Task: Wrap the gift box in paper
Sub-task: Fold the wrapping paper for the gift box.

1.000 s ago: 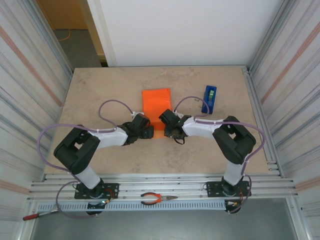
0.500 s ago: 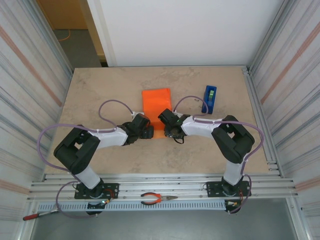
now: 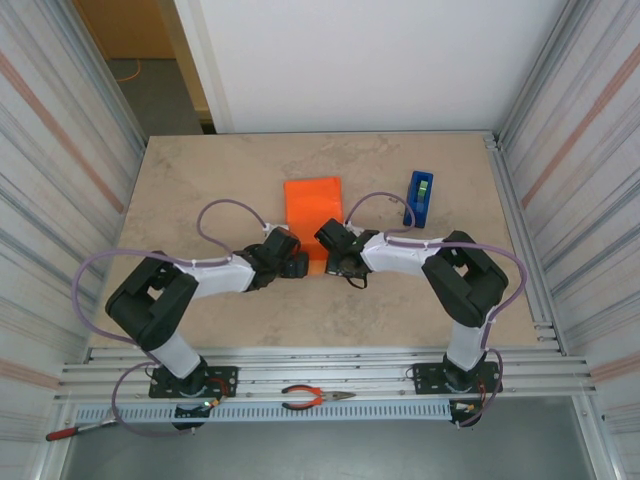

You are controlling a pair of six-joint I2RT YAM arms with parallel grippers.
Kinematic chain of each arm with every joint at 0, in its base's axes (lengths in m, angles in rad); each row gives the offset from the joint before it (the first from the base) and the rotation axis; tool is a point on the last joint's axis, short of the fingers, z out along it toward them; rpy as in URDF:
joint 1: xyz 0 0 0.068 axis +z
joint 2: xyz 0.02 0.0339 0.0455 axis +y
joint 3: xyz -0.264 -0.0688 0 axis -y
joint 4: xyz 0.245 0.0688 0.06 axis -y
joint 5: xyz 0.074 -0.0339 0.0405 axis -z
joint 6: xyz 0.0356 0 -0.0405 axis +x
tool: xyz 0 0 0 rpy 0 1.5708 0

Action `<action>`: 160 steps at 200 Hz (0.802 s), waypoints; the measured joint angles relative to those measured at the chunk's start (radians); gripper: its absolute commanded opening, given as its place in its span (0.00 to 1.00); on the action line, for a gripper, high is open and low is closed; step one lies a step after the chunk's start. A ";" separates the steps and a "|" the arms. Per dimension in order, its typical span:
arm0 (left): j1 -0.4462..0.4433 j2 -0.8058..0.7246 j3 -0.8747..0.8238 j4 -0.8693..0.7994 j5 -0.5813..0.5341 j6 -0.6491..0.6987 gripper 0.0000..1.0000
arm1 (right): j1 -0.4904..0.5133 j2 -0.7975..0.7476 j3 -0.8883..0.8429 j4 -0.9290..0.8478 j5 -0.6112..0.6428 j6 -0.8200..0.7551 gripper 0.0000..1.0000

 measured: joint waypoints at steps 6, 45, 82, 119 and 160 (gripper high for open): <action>0.000 -0.016 -0.006 -0.002 0.003 0.000 0.99 | 0.003 -0.002 -0.003 0.002 0.002 0.000 0.00; 0.002 -0.143 -0.050 0.006 0.042 -0.024 0.99 | 0.016 -0.031 -0.048 0.032 0.005 0.020 0.00; 0.023 -0.189 -0.109 0.026 0.103 -0.089 0.72 | 0.023 -0.035 -0.055 0.039 0.014 0.028 0.00; 0.026 -0.187 -0.118 0.035 0.115 -0.092 0.49 | 0.025 -0.035 -0.055 0.038 0.017 0.030 0.00; 0.026 -0.141 -0.117 0.070 0.122 -0.094 0.48 | 0.025 -0.035 -0.055 0.038 0.017 0.030 0.00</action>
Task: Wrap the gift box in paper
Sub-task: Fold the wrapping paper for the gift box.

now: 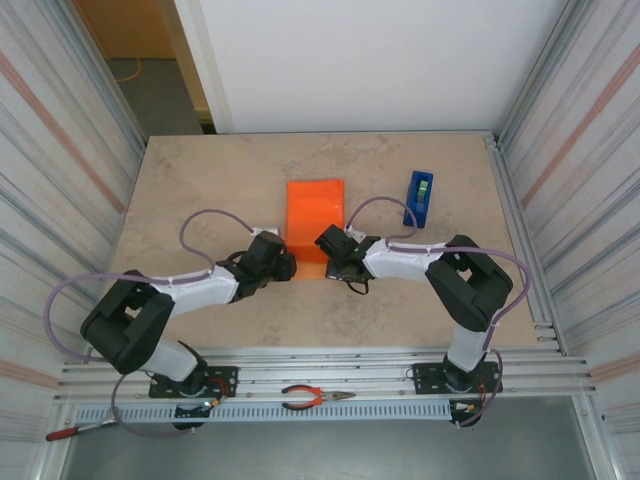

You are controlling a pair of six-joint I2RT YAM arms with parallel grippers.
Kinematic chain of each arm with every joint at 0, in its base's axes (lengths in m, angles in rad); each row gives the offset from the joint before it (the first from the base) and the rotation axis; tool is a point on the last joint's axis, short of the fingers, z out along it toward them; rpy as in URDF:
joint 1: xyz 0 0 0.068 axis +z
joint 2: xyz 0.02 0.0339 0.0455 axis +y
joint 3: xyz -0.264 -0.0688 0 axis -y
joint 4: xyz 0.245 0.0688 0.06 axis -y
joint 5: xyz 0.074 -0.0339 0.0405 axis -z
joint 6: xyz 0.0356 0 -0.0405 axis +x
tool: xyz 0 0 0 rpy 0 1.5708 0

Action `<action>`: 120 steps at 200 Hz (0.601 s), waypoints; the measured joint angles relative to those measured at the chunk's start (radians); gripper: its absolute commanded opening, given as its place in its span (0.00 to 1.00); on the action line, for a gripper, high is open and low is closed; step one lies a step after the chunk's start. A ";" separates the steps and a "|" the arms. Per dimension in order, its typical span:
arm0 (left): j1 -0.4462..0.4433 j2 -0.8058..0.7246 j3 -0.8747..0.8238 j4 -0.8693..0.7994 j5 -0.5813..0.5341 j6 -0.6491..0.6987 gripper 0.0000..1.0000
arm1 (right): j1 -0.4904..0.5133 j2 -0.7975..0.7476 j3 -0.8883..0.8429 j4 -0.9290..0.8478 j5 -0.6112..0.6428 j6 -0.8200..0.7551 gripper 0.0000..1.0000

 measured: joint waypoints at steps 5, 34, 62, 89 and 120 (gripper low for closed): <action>0.000 0.008 0.000 0.004 0.000 0.000 0.47 | 0.000 0.000 0.000 0.000 0.000 0.000 0.00; 0.000 0.050 0.008 0.011 0.000 0.007 0.39 | 0.000 0.000 0.000 0.000 0.000 0.000 0.00; -0.006 0.077 0.025 0.019 -0.002 0.014 0.27 | 0.001 0.000 0.000 0.000 0.000 0.000 0.00; -0.020 0.101 0.034 0.036 -0.012 0.018 0.17 | 0.001 0.000 0.000 0.000 0.000 0.000 0.00; -0.025 0.111 0.034 0.037 -0.021 0.019 0.03 | 0.002 0.000 0.000 0.000 0.000 0.002 0.00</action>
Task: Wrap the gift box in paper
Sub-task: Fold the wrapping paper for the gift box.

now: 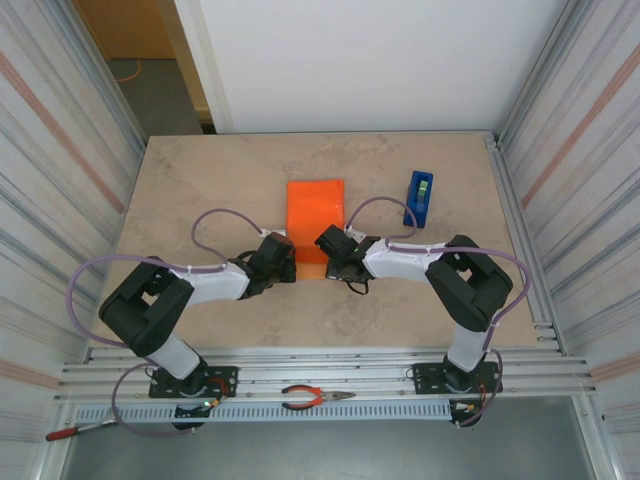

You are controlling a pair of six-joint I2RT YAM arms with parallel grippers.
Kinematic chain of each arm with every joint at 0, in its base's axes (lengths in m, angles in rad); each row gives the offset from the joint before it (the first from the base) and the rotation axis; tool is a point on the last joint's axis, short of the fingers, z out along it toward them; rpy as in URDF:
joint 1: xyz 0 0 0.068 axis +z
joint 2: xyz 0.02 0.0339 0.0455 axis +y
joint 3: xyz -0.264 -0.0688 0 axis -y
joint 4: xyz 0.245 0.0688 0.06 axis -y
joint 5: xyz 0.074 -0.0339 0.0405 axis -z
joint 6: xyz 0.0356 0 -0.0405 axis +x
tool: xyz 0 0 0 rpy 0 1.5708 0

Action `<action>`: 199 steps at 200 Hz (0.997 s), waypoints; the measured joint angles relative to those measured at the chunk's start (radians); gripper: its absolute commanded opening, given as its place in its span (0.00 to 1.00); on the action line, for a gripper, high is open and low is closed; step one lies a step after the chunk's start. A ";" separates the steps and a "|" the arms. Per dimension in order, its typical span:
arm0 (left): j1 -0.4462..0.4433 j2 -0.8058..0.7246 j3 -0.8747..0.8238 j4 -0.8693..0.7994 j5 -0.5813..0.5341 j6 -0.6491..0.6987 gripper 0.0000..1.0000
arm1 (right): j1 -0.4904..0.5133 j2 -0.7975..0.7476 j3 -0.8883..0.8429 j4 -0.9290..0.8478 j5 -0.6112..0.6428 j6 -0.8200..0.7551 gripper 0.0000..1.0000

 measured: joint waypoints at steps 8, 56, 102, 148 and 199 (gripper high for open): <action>0.000 0.000 0.000 0.000 -0.002 0.002 0.00 | 0.000 0.000 0.000 0.000 0.000 0.002 0.00; -0.001 0.000 0.000 0.000 -0.017 -0.001 0.19 | 0.006 0.000 0.000 0.000 0.003 0.002 0.00; -0.003 0.001 0.000 0.000 -0.021 0.011 0.00 | 0.013 0.001 0.000 0.000 0.007 0.003 0.00; -0.008 0.004 0.000 -0.003 -0.025 0.014 0.00 | 0.018 0.001 0.000 -0.002 0.008 0.021 0.00; -0.008 0.004 0.001 -0.006 -0.028 0.018 0.41 | 0.020 0.001 0.000 -0.002 0.008 0.021 0.00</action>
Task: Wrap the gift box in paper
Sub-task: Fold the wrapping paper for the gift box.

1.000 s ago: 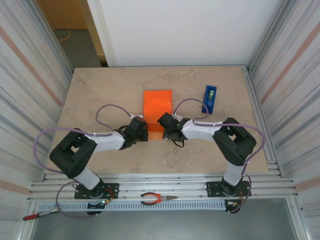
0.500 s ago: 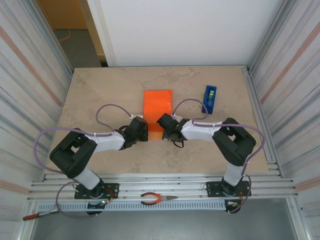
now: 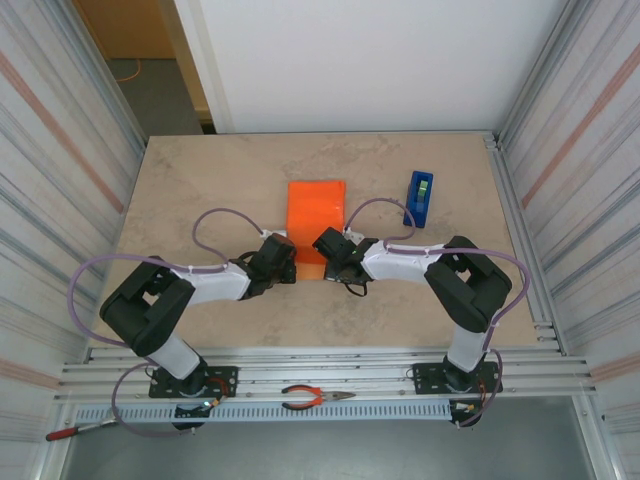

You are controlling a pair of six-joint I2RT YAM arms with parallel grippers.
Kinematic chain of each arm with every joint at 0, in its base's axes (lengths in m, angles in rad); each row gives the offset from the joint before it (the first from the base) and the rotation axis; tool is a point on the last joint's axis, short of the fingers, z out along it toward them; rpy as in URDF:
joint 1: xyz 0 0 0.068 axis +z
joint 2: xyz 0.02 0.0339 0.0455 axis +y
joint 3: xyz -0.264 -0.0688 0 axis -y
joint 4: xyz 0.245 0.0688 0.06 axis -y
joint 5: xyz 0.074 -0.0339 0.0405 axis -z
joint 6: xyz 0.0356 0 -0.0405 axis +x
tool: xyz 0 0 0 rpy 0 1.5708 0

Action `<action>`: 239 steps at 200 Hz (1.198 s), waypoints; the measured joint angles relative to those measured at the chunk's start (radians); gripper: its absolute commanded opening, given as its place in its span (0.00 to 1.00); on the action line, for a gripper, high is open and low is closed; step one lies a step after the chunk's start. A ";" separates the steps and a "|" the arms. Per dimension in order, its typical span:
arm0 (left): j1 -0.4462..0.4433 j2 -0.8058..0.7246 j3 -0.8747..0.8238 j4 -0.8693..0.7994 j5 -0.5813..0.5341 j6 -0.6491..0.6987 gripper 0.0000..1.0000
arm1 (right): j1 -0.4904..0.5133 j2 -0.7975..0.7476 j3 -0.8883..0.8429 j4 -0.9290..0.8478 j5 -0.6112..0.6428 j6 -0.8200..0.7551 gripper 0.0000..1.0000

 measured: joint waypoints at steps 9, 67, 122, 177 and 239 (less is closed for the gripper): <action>-0.003 -0.001 0.005 -0.002 -0.005 -0.004 0.46 | 0.000 0.000 0.000 0.000 0.000 0.000 0.00; -0.006 -0.002 0.047 -0.061 -0.047 0.006 0.55 | 0.006 0.000 0.000 -0.001 0.003 0.000 0.00; -0.006 0.081 0.150 -0.100 -0.090 0.016 0.53 | 0.012 -0.012 -0.006 -0.004 0.002 0.013 0.43; -0.006 0.092 0.152 -0.130 -0.103 0.019 0.53 | -0.008 -0.062 -0.022 -0.065 0.006 0.022 0.62; -0.006 0.092 0.152 -0.129 -0.103 0.019 0.53 | -0.049 -0.059 0.023 -0.076 -0.002 -0.010 0.57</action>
